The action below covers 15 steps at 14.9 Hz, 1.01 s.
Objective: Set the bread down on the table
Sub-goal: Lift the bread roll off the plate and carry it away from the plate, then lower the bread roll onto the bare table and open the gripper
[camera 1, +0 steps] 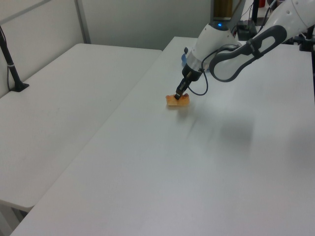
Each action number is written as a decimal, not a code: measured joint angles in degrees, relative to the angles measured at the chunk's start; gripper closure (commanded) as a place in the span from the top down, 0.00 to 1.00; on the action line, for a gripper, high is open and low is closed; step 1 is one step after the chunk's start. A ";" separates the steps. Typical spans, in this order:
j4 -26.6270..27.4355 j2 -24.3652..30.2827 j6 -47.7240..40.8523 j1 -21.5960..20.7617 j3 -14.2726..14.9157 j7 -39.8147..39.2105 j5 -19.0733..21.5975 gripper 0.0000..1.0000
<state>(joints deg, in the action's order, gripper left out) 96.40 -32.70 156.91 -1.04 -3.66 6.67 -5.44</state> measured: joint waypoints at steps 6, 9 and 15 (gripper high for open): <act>-0.05 -0.45 0.30 0.05 0.00 2.31 -1.25 0.61; -0.04 -0.47 0.30 0.15 0.00 2.81 -1.26 1.00; -0.80 3.90 -10.28 0.30 0.01 3.29 -1.26 1.00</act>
<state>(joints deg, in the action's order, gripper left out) 95.60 -28.80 146.63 -0.73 -3.66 9.96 -6.70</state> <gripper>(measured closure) 0.000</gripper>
